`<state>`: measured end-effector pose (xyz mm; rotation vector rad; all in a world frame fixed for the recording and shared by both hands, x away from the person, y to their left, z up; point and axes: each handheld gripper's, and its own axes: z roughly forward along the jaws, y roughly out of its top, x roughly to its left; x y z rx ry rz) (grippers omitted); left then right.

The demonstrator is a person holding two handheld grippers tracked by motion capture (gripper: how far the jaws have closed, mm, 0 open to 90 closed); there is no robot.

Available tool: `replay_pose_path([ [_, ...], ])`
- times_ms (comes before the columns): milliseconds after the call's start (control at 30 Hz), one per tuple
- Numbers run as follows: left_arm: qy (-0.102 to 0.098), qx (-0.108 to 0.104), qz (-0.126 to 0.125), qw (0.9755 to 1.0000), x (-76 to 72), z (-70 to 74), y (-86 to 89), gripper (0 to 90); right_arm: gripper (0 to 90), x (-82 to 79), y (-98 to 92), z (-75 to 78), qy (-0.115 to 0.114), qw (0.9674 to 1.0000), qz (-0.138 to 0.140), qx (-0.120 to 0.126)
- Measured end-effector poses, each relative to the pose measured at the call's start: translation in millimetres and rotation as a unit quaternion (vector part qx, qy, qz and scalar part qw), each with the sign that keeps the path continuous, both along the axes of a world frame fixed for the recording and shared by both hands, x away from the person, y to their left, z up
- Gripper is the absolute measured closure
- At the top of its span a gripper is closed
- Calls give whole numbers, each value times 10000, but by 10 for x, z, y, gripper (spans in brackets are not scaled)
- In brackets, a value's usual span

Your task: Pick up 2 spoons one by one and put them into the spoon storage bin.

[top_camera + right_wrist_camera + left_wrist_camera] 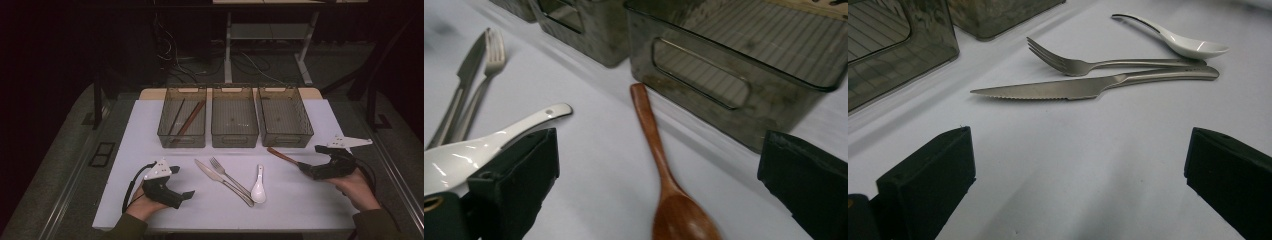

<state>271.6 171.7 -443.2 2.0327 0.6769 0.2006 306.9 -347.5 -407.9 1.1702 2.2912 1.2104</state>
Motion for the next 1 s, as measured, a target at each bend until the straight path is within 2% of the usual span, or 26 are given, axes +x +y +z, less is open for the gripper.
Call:
replay_pose_path([
  [367,32,59,-70,10000,9,-17,-19,0,31,78,-162,-88,279,9993,-236,-125],
  [467,23,59,-76,10000,8,-19,-25,0,73,78,-209,-111,323,9990,-287,-96],
  [533,29,57,-83,9999,9,-23,-25,0,141,75,-236,-129,366,9988,-318,-81],
  [667,38,68,-87,9999,13,-26,-19,0,209,79,-262,-167,490,9984,-253,-104],
  [1000,47,69,-76,9999,12,-29,-19,0,350,88,-305,-244,689,9973,-233,-120],
])
